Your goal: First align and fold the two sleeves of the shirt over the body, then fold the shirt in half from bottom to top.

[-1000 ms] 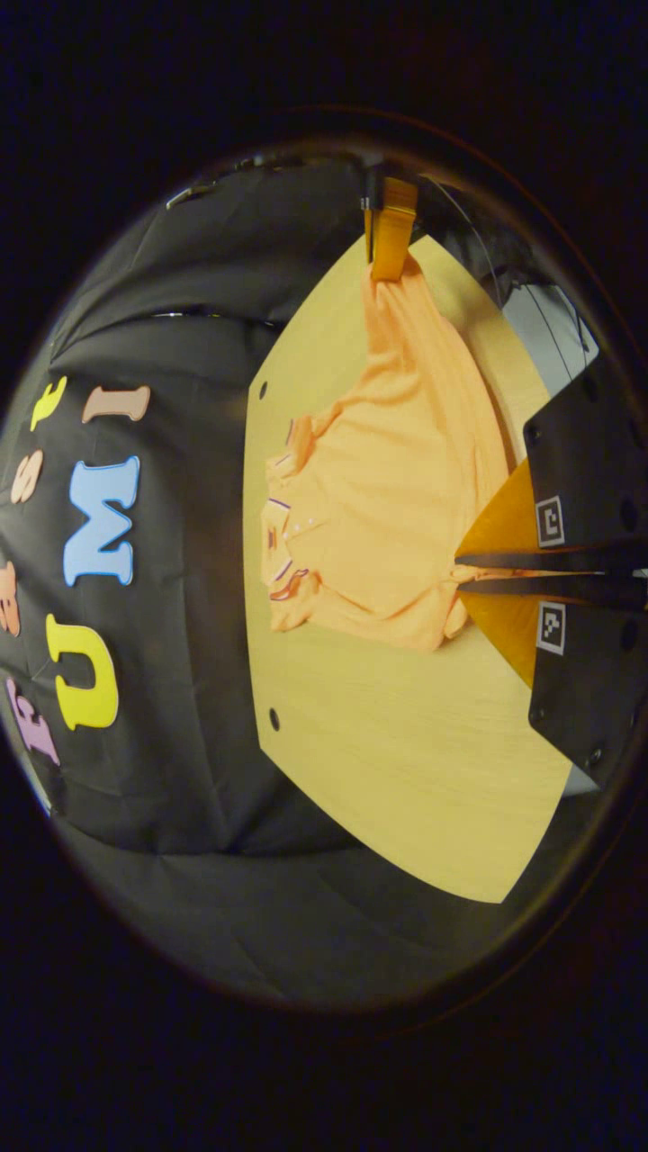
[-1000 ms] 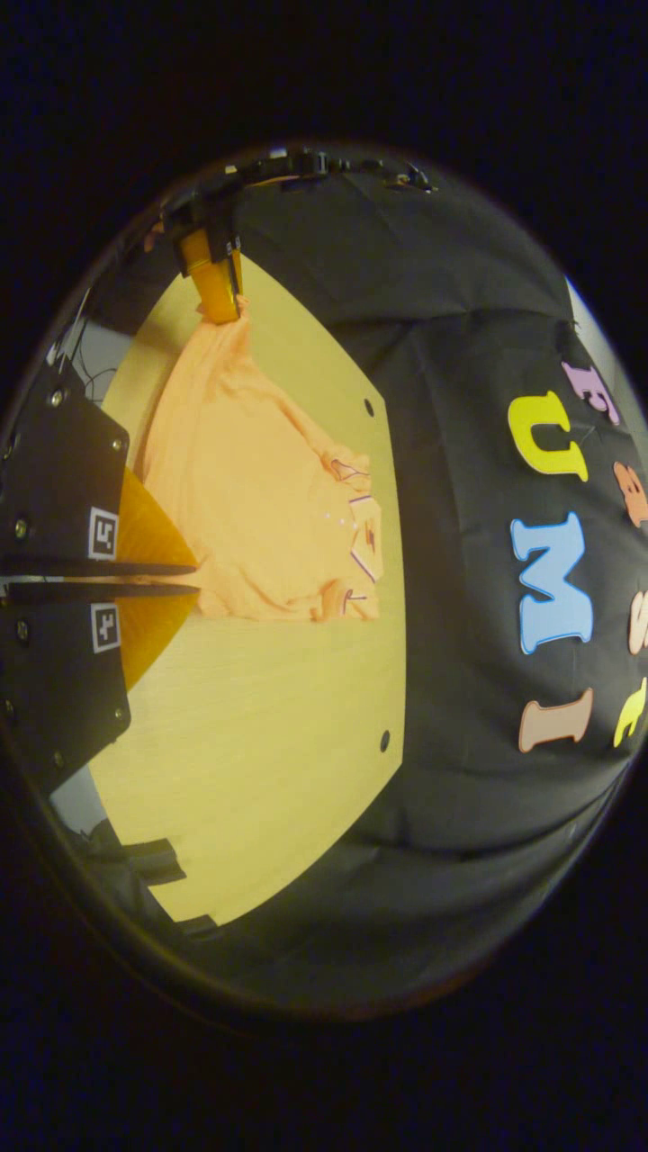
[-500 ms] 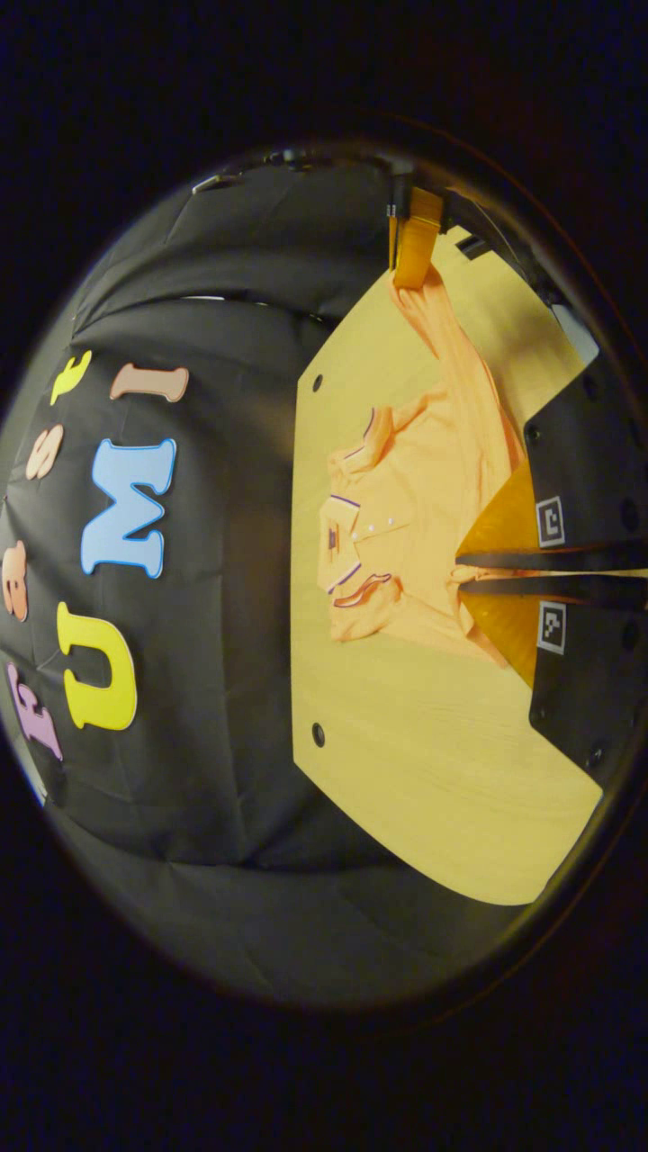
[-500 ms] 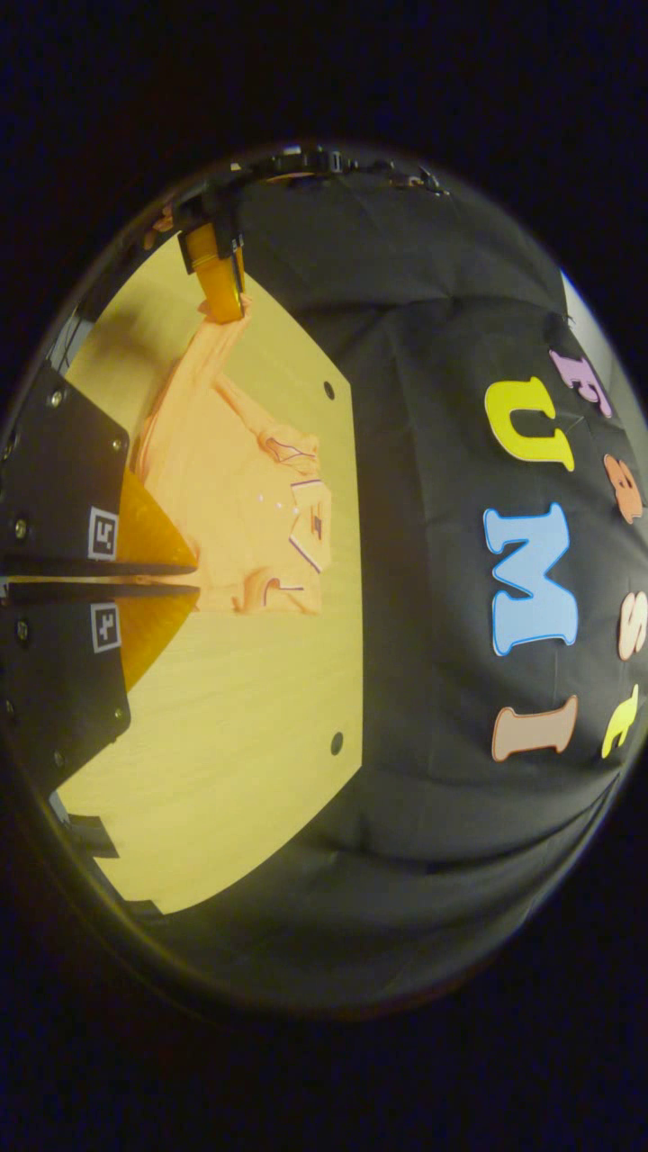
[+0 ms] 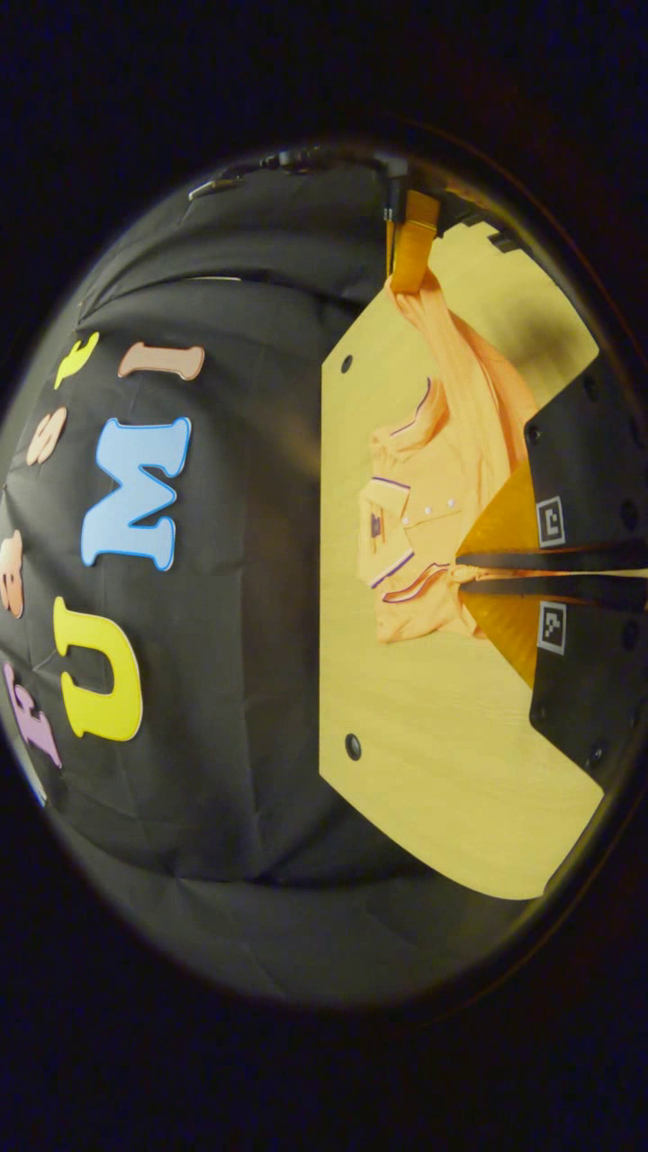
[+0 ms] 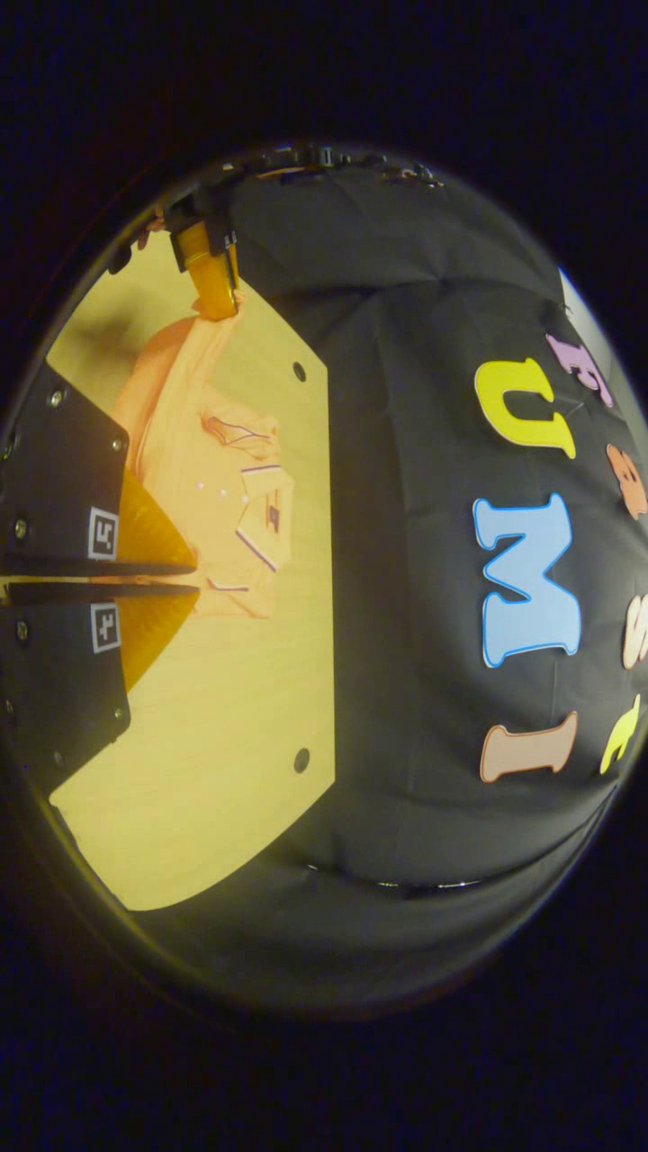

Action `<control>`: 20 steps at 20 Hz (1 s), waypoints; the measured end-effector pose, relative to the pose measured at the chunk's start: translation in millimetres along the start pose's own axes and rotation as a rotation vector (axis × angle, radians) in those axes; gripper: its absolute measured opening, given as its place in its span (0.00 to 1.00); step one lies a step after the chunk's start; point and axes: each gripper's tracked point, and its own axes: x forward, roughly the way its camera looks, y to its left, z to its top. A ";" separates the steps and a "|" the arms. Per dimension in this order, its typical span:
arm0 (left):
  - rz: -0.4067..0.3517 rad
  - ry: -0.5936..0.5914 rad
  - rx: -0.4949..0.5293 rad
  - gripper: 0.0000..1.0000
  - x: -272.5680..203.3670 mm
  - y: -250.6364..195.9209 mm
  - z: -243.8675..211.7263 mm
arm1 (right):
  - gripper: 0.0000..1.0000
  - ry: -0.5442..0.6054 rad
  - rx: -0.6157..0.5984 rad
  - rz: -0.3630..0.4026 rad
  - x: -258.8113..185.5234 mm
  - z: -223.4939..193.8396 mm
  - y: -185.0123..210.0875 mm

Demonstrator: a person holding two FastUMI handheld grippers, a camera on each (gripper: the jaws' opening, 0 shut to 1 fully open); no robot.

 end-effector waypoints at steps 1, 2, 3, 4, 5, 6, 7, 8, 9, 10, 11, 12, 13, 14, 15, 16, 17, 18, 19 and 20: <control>0.000 -0.009 0.004 0.09 7.9 -0.1 7.0 | 0.03 -0.001 -0.006 -0.007 7.8 4.5 -1.4; 0.001 -0.019 0.011 0.08 16.3 0.5 14.3 | 0.03 -0.003 -0.010 -0.012 14.1 10.3 -2.2; -0.001 -0.028 0.018 0.08 25.0 2.0 20.5 | 0.03 -0.003 -0.015 -0.017 22.6 15.6 -3.3; -0.006 -0.034 0.024 0.08 34.1 0.9 25.5 | 0.03 -0.006 -0.020 -0.023 30.6 21.5 -4.3; -0.010 -0.040 0.029 0.08 43.7 1.3 30.0 | 0.03 -0.006 -0.026 -0.028 38.6 26.5 -5.4; -0.010 -0.045 0.033 0.08 52.9 2.8 35.9 | 0.03 -0.009 -0.032 -0.035 46.3 31.6 -6.5; -0.008 -0.054 0.035 0.08 62.9 4.7 40.6 | 0.03 -0.013 -0.036 -0.039 56.6 37.4 -7.5; -0.008 -0.061 0.036 0.08 72.2 5.7 46.6 | 0.03 -0.014 -0.041 -0.044 65.1 41.7 -7.8; -0.003 -0.069 0.031 0.09 81.7 8.1 50.4 | 0.03 -0.014 -0.042 -0.049 75.9 46.3 -7.7; -0.003 -0.074 0.025 0.08 92.4 9.4 54.8 | 0.03 -0.012 -0.041 -0.050 86.2 50.7 -7.9; -0.001 -0.075 0.018 0.08 103.4 11.7 58.9 | 0.03 -0.011 -0.038 -0.054 96.4 54.0 -7.7; 0.001 -0.078 0.016 0.07 114.3 14.5 60.9 | 0.03 -0.008 -0.037 -0.059 106.1 57.0 -9.0; 0.002 -0.077 0.018 0.07 124.8 16.2 62.1 | 0.03 -0.006 -0.034 -0.061 116.9 59.3 -9.1; 0.001 -0.074 0.017 0.07 136.0 18.7 62.9 | 0.03 -0.004 -0.033 -0.067 127.0 62.6 -11.0; 0.000 -0.071 0.016 0.08 146.2 21.0 64.5 | 0.03 0.002 -0.032 -0.073 136.6 63.5 -13.6; 0.000 -0.073 0.014 0.08 158.8 24.0 67.6 | 0.03 0.007 -0.027 -0.077 146.4 65.2 -15.1; -0.002 -0.070 0.014 0.08 169.4 26.5 66.8 | 0.03 0.016 -0.021 -0.080 155.8 65.2 -16.9; -0.003 -0.069 0.013 0.08 179.5 29.2 66.5 | 0.03 0.023 -0.012 -0.085 164.8 65.6 -18.9; -0.006 -0.069 0.015 0.08 189.7 30.2 65.6 | 0.03 0.037 -0.005 -0.088 173.8 62.5 -20.1; -0.008 -0.071 0.020 0.09 198.4 32.4 65.9 | 0.03 0.044 0.001 -0.094 181.9 61.3 -21.6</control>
